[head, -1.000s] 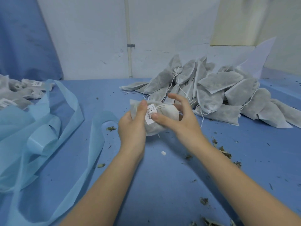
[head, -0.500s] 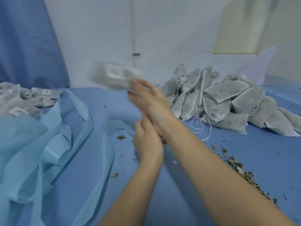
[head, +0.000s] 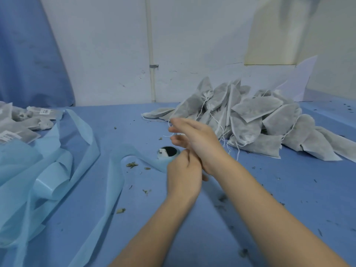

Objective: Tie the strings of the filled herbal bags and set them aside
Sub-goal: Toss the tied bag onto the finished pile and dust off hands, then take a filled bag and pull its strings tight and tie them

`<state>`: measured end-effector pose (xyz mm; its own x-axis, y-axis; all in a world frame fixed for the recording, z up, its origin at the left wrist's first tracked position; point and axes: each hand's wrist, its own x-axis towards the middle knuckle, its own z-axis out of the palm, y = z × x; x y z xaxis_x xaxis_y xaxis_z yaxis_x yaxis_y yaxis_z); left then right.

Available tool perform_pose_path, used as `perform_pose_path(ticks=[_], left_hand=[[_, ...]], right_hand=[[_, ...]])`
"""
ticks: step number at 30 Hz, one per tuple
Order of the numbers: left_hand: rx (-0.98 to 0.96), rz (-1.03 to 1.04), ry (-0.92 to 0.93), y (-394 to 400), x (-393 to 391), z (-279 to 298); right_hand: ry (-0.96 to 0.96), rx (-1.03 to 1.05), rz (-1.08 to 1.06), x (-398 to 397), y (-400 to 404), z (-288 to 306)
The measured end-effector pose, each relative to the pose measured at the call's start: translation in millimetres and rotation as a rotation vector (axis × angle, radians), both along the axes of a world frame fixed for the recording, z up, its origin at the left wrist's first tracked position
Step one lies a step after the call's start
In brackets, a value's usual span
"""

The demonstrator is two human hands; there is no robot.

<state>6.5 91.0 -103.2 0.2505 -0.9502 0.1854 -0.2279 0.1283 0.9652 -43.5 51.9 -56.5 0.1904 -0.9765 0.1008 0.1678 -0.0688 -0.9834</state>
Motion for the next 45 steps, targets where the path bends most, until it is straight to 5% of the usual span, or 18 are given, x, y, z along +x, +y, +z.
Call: perform_pose_path(ticks=[8, 13, 22, 28, 32, 38, 41, 45], left_hand=[[0.090, -0.131, -0.308, -27.0, -48.8, -8.1], [0.116, -0.083, -0.181, -41.1, -60.9, -12.0], [0.057, -0.063, 0.013, -39.3, -51.5, -15.7], [-0.055, -0.010, -0.150, -36.6, -48.7, -13.0], [-0.261, 0.061, -0.431, -35.0, -49.2, -9.9], [-0.547, 0.041, -0.825, -24.0, -47.3, 7.7], [-0.503, -0.137, -0.854, -19.1, -43.6, 14.9], [-0.290, -0.383, -0.717, -11.6, -37.3, 17.1]], right_hand=[[0.255, -0.059, -0.291, -74.6, -19.2, -33.0], [0.603, -0.022, -0.621, -116.2, -47.1, -57.4], [0.398, 0.216, -0.816, -125.0, -82.2, -54.8], [0.191, 0.082, -0.755, -123.7, -53.7, -46.5], [0.091, 0.025, -0.641, -127.7, -24.7, -35.7], [-0.121, 0.016, -0.224, -131.5, 4.7, -28.4], [-0.160, 0.057, -0.057, -134.3, 9.9, -26.7], [0.033, 0.041, 0.084, -132.2, 15.5, -24.8]])
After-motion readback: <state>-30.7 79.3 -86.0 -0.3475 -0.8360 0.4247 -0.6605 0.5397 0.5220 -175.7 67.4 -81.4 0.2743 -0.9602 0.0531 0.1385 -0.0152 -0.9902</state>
